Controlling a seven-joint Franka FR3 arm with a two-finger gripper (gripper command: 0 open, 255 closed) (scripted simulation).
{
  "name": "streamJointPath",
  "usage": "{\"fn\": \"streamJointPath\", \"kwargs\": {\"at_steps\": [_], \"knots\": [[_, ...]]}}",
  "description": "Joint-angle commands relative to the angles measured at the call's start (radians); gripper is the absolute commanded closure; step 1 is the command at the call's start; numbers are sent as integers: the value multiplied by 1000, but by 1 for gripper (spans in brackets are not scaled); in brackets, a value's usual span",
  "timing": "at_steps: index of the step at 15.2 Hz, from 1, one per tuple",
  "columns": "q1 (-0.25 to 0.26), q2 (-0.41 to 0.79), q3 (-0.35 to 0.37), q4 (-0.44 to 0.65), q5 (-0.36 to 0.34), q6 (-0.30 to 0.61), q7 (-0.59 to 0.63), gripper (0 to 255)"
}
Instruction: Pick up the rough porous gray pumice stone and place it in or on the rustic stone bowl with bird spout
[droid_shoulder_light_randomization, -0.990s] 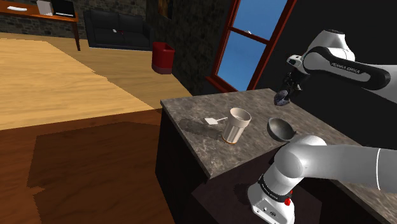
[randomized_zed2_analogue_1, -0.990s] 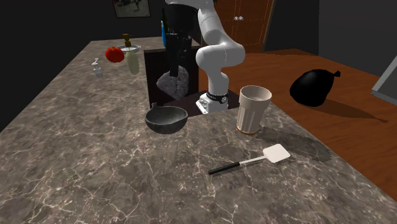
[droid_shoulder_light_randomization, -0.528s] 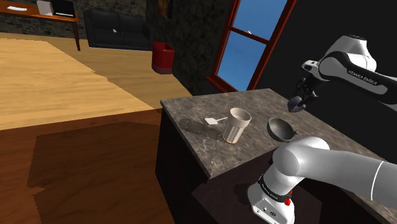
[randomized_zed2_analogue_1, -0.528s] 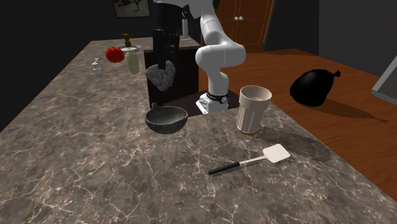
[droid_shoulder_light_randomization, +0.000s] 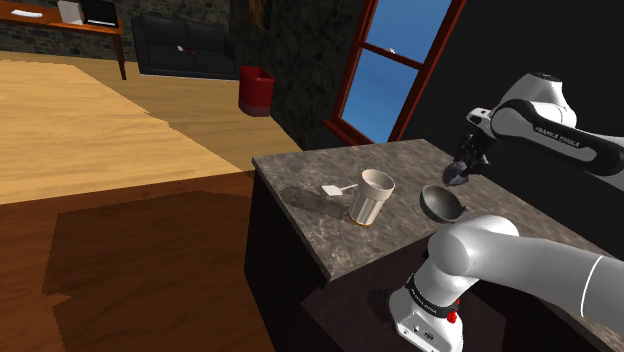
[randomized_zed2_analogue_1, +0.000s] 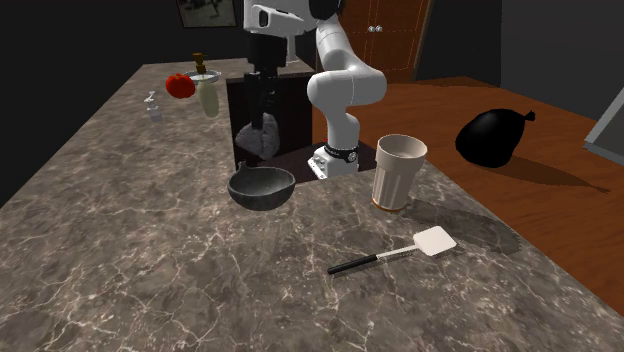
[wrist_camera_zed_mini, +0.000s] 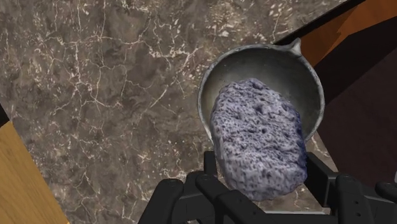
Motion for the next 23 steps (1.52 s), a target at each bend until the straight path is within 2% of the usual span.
{"fn": "streamJointPath", "kwargs": {"at_steps": [1, 9, 17, 18, 23], "knots": [[-9, -7, -14, -29, -16, 22, 2, 255], [-33, -1, -79, -119, -81, 117, 17, 255], [-33, -1, -79, -119, -81, 117, 17, 255], [-33, -1, -79, -119, -81, 117, 17, 0], [-33, -1, -79, -119, -81, 117, 17, 0]]}}
